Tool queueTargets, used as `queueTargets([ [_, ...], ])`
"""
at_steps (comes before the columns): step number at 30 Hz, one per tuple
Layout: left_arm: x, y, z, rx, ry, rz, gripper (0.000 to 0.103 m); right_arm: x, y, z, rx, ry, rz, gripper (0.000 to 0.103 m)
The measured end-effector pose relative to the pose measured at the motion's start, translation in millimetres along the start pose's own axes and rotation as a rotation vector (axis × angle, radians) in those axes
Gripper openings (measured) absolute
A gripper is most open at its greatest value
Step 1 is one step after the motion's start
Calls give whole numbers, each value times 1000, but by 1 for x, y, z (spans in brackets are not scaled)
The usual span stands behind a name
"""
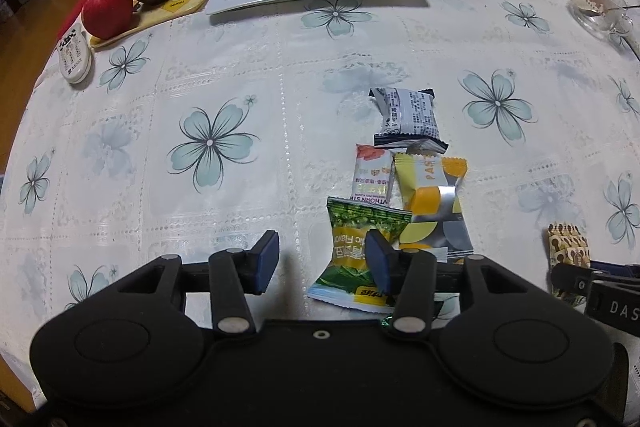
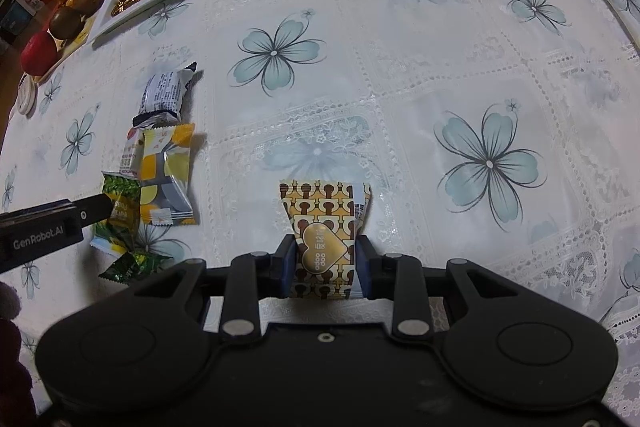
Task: Organize snacks
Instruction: 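Grasp the green garlic-flavour packet with the left gripper while the right holds the brown packet, then carry the green packet and brown heart-print packet over the gold tray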
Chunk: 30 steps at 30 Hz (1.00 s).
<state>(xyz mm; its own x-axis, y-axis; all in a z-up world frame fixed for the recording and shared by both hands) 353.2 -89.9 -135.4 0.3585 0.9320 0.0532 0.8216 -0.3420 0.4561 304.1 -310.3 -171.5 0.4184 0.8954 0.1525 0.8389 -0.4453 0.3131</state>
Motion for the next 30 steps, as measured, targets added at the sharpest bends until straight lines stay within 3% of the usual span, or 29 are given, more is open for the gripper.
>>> queueTargets([
  [4,-7,3,1,-5,20,29,56,5,-3,0,-12,-15,-30,33],
  [12,-11,-8,-4,-19,-14,73,57,6,-6,-1,-26,-22,-56,33],
  [16,-15,-14,9,34,-8,88,61,7,-6,-1,-27,-22,-56,33],
  [23,-12,-11,18,51,-2,43,62,6,-6,-2,-27,-19,-60,33],
  [26,-11,-9,18,80,-58,6,45,6,-6,-2,-25,-19,-57,33],
  [30,-6,-8,8,68,21,-4,34,5,-4,-7,-22,-3,-41,32],
])
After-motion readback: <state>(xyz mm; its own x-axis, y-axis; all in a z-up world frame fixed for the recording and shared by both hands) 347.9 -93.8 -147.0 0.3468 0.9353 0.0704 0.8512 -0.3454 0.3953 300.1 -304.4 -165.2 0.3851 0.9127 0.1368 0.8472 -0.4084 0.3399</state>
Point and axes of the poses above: each gripper's, at about its wrist camera, not at the fingertips, and z roughly the way its jaws point, x to its left, y to its top, the point moved 5 cm from there along z, roughly the way its jaws point, and after that the axes turned 5 degrees about -x, right-handed, at the moved point
